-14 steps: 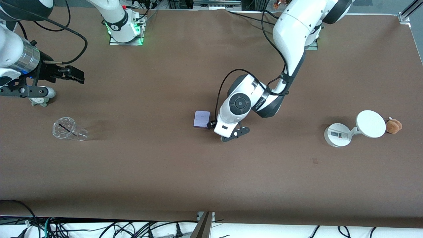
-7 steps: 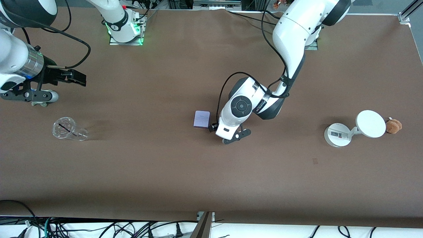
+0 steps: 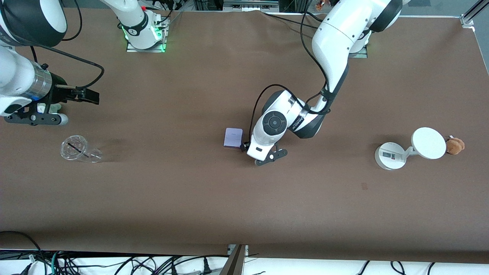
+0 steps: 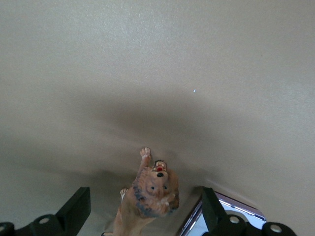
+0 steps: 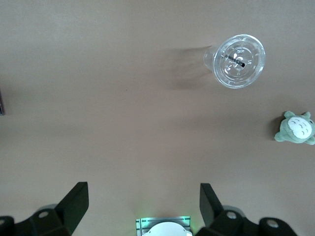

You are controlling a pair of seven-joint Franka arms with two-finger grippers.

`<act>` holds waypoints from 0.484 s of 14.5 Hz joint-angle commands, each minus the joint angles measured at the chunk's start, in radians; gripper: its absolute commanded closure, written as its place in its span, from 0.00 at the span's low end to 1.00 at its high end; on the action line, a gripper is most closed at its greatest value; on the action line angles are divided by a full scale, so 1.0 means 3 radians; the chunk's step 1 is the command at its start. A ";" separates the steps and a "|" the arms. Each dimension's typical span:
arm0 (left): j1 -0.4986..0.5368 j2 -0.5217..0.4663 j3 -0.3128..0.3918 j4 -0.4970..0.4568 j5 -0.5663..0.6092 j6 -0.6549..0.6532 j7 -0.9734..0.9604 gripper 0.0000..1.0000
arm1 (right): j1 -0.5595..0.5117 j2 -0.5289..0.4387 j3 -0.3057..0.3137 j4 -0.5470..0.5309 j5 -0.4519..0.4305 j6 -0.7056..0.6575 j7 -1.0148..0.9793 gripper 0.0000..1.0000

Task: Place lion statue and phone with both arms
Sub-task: 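Lift the lion with the left gripper while the right gripper reaches the phone box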

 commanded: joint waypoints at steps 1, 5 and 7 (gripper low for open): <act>-0.0034 0.0070 0.0026 0.0069 0.0067 0.0127 0.0002 0.00 | -0.0005 0.0058 0.0023 0.0024 -0.0047 -0.0007 -0.0009 0.00; -0.0034 0.0096 0.0032 0.0064 0.0072 0.0143 0.0012 0.32 | -0.0006 0.0155 0.0023 0.0009 -0.0001 0.0100 -0.0014 0.00; -0.0029 0.0096 0.0026 0.0064 0.0077 0.0138 0.0017 0.40 | 0.0005 0.0212 0.0023 0.0009 0.0010 0.0105 -0.0014 0.00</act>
